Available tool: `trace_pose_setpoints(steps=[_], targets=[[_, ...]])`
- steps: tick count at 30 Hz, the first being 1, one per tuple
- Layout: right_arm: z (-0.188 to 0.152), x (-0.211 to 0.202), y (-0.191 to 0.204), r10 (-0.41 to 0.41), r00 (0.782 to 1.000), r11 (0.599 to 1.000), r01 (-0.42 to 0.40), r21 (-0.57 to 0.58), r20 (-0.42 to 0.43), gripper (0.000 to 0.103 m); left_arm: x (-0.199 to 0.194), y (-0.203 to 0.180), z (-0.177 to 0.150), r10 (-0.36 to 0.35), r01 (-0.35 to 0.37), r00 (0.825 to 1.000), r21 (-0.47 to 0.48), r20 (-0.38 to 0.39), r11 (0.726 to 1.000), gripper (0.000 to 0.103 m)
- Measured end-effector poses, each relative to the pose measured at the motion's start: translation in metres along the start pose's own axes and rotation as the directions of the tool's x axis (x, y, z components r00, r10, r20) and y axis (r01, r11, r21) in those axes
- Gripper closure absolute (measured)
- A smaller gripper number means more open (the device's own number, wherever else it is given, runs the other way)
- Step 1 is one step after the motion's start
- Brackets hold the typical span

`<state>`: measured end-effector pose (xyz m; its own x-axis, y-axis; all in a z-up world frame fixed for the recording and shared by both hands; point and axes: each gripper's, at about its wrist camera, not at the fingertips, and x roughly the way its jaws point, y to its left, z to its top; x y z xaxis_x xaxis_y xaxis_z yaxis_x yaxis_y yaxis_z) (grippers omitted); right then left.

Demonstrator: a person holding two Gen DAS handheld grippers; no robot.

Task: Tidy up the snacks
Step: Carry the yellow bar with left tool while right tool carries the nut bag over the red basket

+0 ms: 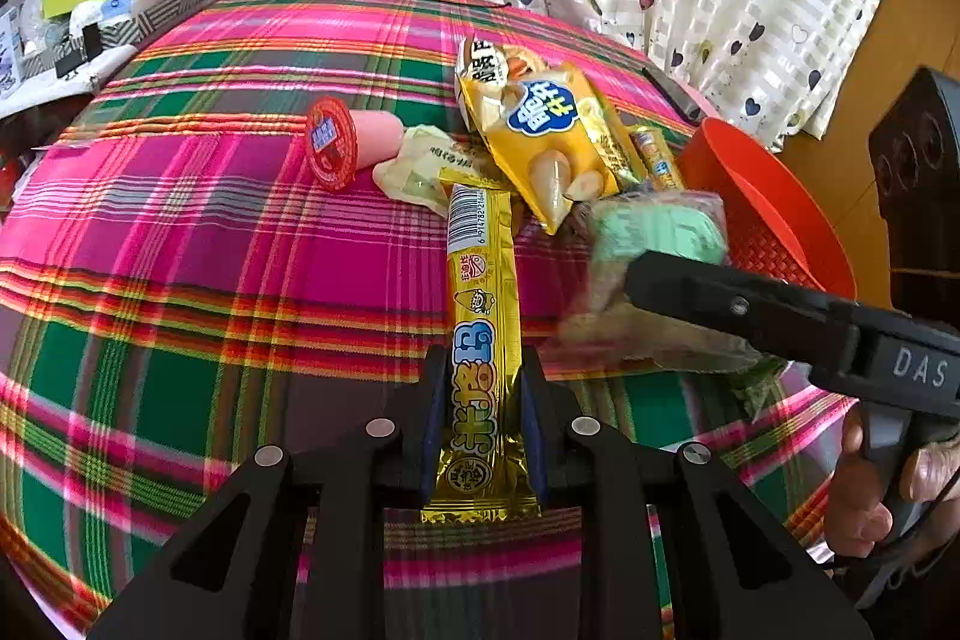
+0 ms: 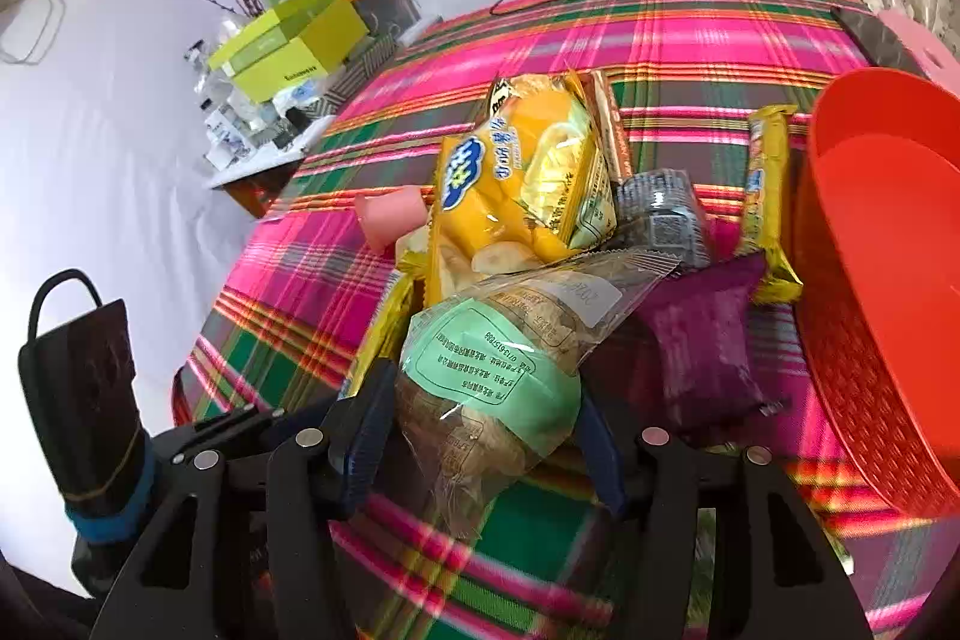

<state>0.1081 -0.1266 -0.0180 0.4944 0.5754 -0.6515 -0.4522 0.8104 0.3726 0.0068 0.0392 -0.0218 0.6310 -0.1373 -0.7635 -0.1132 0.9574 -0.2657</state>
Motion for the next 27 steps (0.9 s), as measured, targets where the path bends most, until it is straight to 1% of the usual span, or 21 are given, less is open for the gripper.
trace_pose_setpoints(steps=[10,14,21,27], targets=[[-0.011,-0.048,-0.002,0.039,0.995,0.999,-0.037,-0.015,0.091,0.047,-0.022,-0.025,0.003,0.005,-0.007,0.999,0.044,0.047,0.999,0.080],[-0.011,-0.068,-0.010,0.038,0.990,0.999,-0.037,-0.004,0.133,0.047,-0.029,-0.038,0.009,-0.003,-0.001,0.998,0.065,0.070,0.998,0.080],[-0.006,-0.099,-0.034,0.007,0.980,0.999,-0.014,0.033,0.197,0.047,-0.029,-0.061,0.025,-0.027,0.018,0.996,0.105,0.087,0.994,0.080],[-0.002,-0.124,-0.066,-0.043,0.968,0.996,0.022,0.088,0.246,0.046,-0.024,-0.084,0.042,-0.063,0.048,0.994,0.151,0.095,0.987,0.080]])
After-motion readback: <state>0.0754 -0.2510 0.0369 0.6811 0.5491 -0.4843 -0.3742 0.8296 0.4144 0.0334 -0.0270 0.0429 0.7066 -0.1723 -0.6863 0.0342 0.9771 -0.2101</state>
